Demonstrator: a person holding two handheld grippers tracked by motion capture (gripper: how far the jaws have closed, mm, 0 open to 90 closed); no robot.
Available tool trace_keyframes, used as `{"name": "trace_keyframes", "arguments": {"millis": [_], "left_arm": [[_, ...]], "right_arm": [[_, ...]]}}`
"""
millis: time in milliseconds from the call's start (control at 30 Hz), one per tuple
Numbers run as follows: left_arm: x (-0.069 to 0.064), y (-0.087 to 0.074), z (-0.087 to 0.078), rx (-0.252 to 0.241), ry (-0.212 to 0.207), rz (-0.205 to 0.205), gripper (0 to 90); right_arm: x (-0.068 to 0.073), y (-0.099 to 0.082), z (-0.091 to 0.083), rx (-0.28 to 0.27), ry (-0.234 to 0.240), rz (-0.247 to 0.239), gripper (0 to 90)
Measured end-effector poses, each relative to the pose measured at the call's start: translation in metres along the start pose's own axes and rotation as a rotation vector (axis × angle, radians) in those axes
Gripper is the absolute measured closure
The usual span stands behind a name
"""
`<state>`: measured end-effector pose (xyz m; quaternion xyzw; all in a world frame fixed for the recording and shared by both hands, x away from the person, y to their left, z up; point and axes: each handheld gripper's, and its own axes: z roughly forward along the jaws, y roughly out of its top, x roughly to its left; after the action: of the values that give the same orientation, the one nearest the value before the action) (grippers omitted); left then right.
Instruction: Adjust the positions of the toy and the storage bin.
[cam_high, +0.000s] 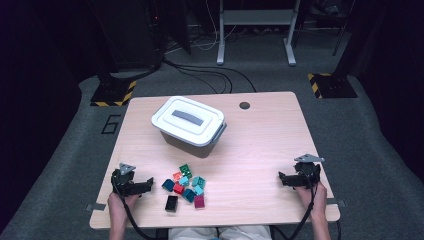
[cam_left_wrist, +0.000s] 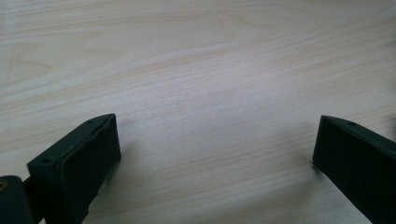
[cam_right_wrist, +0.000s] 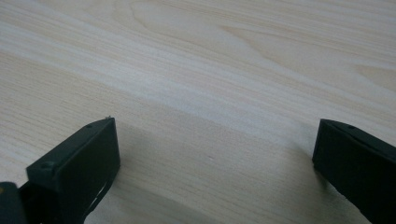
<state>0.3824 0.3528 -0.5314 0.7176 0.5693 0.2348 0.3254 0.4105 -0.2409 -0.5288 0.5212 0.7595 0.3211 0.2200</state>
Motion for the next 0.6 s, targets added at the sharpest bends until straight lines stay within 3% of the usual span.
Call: {"name": "trace_keyframes", "arguments": {"millis": [233, 467, 600], "left_arm": [[0.001, 0.008, -0.003, -0.004, -0.033, 0.011, 1.5], [0.002, 0.026, -0.010, -0.008, -0.088, 0.016, 0.8], [0.002, 0.036, -0.014, -0.018, -0.095, 0.030, 0.8]], "right_arm": [[0.000, 0.000, 0.000, 0.000, -0.001, 0.000, 0.0], [0.000, 0.000, 0.000, 0.000, 0.000, 0.001, 0.0], [0.000, 0.000, 0.000, 0.000, -0.001, 0.000, 0.0]]}}
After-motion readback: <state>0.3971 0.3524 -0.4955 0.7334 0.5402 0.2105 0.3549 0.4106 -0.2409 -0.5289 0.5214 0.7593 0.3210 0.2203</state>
